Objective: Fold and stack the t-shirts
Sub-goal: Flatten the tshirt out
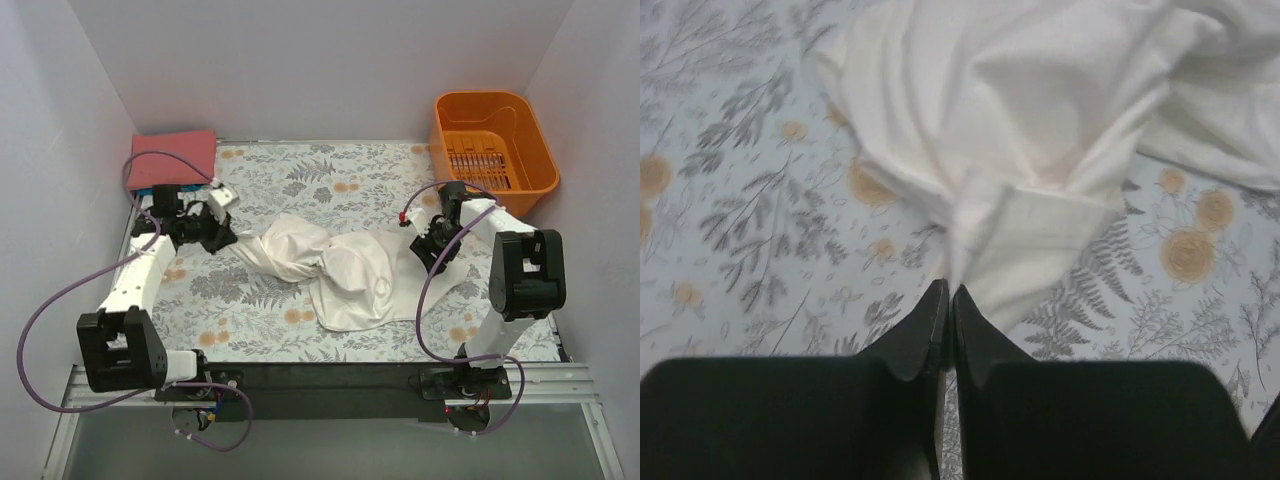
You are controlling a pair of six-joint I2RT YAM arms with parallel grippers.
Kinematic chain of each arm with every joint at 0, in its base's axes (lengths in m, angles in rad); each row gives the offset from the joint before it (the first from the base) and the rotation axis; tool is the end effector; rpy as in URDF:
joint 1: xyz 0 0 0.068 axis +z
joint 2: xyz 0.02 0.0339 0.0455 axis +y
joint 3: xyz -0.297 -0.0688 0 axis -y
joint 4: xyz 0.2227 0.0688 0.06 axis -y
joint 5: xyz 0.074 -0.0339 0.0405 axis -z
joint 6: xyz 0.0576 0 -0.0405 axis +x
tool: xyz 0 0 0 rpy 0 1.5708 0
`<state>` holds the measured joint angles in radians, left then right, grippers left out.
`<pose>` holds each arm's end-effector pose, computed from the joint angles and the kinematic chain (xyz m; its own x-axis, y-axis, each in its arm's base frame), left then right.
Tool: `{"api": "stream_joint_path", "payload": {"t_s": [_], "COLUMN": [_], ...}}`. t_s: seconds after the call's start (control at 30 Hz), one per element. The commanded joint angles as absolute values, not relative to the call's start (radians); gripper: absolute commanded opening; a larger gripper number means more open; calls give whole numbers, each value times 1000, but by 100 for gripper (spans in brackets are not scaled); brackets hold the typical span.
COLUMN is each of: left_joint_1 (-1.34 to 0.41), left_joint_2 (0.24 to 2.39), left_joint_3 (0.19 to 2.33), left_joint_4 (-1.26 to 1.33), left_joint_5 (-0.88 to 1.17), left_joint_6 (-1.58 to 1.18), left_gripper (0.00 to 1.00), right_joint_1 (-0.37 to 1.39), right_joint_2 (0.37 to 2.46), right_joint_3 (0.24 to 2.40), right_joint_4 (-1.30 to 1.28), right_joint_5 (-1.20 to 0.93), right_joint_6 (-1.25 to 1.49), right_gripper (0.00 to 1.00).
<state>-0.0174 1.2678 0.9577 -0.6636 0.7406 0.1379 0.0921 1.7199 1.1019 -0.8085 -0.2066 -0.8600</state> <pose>0.2266 -0.0428 0.2898 -0.7651 0.1148 -0.6336 0.5021 0.7224 -0.4754 0.2968 0.0393 0.1981 -0.5524 -0.7959 -0.2477 -0.8247 0.5651 0.0235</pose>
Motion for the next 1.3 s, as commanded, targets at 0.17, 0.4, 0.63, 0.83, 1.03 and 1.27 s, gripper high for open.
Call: {"api": "stream_joint_path", "payload": {"t_s": [0.17,0.4,0.63,0.83,1.03,1.27], "left_joint_1": [340,359,351,351,350,351], "left_joint_2": [1529,1658,1628,1597,1569,1562], "left_joint_3": [1179,1362,1298,1240,1219,1213], "left_joint_4": [-344,-382,-426,-446,-474,-474], "left_joint_5": [442,555,555,560,589,577], "left_joint_6": [-293,-334,-270,-230,-219,-216], "left_gripper": [0,0,0,0,0,0], "right_joint_1": [84,84,170,267,333,406], "right_joint_2": [1795,1787,1629,1654,1687,1716], "right_joint_3": [1226,1232,1218,1121,1077,996], "right_joint_4": [-795,-804,-907,-899,-835,-769], "right_joint_5": [-187,-205,-393,-407,-354,-260], "right_joint_6": [-824,-813,-802,-758,-726,-707], "right_gripper": [63,63,62,67,65,63]}}
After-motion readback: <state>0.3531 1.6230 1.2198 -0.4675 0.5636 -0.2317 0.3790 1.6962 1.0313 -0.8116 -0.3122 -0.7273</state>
